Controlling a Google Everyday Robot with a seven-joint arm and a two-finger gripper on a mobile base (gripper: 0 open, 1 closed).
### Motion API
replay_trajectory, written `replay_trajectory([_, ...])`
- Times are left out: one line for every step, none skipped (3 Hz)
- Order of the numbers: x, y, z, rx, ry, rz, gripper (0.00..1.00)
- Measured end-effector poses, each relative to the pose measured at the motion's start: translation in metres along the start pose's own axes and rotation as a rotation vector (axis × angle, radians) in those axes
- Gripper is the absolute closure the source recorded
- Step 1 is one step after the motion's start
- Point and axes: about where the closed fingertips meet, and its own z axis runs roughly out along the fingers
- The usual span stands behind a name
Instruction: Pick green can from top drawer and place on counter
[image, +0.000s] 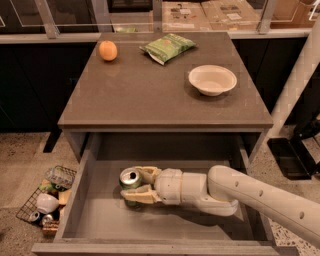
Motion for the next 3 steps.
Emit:
replay_trajectory([-0.0005, 0.0009, 0.0013, -0.004, -0.001, 0.0, 0.87])
replay_trajectory([-0.0011, 0.0017, 0.0026, -0.007, -0.002, -0.001, 1.0])
replay_trajectory([-0.0014, 0.002, 0.0032, -0.008, -0.001, -0.001, 1.0])
